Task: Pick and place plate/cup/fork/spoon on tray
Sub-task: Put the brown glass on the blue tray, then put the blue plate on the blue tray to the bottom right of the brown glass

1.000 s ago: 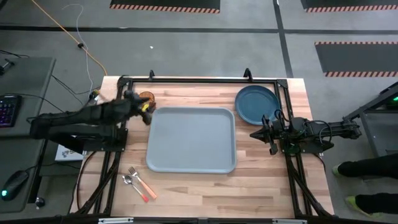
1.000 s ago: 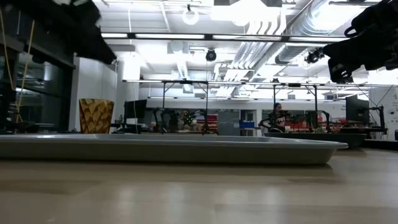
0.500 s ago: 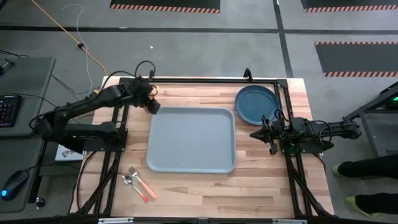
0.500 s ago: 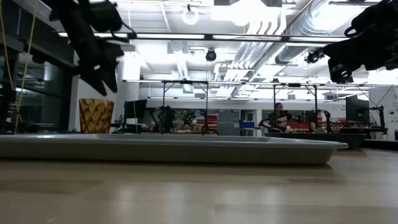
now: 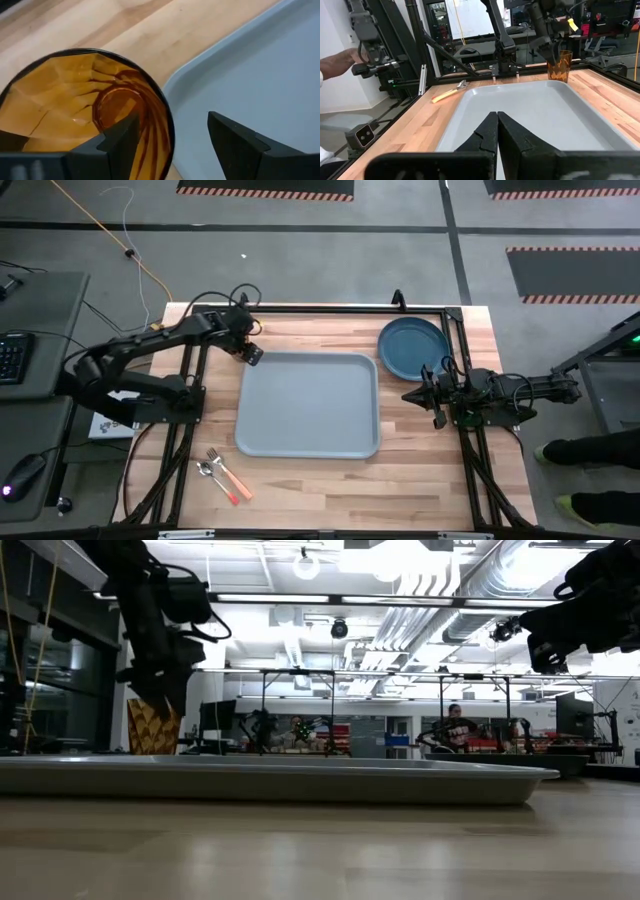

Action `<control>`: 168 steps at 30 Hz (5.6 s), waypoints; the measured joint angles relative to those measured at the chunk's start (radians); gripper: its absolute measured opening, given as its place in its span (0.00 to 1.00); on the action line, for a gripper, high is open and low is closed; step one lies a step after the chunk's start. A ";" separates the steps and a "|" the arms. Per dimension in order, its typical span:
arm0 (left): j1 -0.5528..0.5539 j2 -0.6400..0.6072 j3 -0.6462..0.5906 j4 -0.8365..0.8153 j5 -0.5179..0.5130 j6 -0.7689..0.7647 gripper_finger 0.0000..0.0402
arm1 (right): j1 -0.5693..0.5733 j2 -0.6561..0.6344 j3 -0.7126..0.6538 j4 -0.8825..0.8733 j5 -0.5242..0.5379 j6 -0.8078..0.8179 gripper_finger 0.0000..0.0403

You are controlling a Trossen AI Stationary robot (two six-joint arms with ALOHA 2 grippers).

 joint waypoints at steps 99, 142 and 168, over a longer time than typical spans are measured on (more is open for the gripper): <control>-0.528 -0.172 -0.027 0.784 -0.095 0.322 0.48 | 0.000 0.000 0.000 0.000 0.000 0.000 0.00; -0.485 -0.259 -0.278 1.224 -0.042 0.366 0.48 | 0.000 0.028 0.000 0.522 0.158 -0.228 0.00; -0.485 -0.259 -0.278 1.224 -0.042 0.366 0.48 | -0.351 0.960 0.411 -0.406 0.312 0.187 0.51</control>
